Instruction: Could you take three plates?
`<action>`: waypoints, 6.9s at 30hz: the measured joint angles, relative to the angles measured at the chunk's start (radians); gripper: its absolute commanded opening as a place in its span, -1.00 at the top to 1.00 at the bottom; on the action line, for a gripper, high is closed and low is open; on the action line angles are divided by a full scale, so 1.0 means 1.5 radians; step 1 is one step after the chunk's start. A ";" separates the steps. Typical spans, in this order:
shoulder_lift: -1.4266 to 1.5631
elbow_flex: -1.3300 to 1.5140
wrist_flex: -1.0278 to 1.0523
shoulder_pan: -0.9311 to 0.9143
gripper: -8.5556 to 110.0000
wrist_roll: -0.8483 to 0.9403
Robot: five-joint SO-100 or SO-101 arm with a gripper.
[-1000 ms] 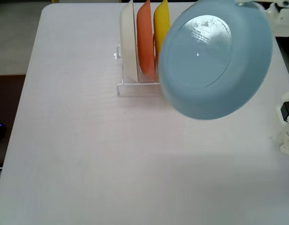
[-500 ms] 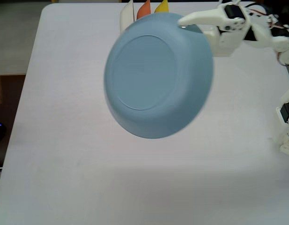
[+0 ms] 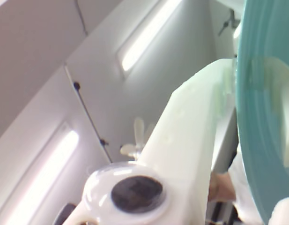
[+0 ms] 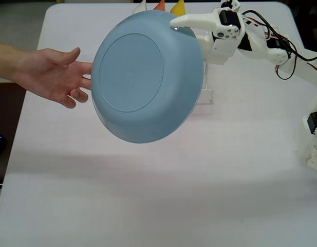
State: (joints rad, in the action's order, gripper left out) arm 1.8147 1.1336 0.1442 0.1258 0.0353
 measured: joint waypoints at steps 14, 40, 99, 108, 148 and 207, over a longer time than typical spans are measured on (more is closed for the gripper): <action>0.000 0.037 0.002 -0.024 0.75 -0.010; 0.140 0.085 0.366 -0.187 0.86 0.140; -0.179 -0.414 0.690 -0.470 0.86 0.392; -0.030 -0.424 0.711 -0.463 0.86 0.360; 0.118 0.087 -0.055 0.018 0.86 0.177; 0.093 0.181 -0.085 -0.058 0.28 0.212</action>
State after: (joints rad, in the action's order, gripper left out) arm 1.9543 1.4051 0.0169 0.0383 0.3528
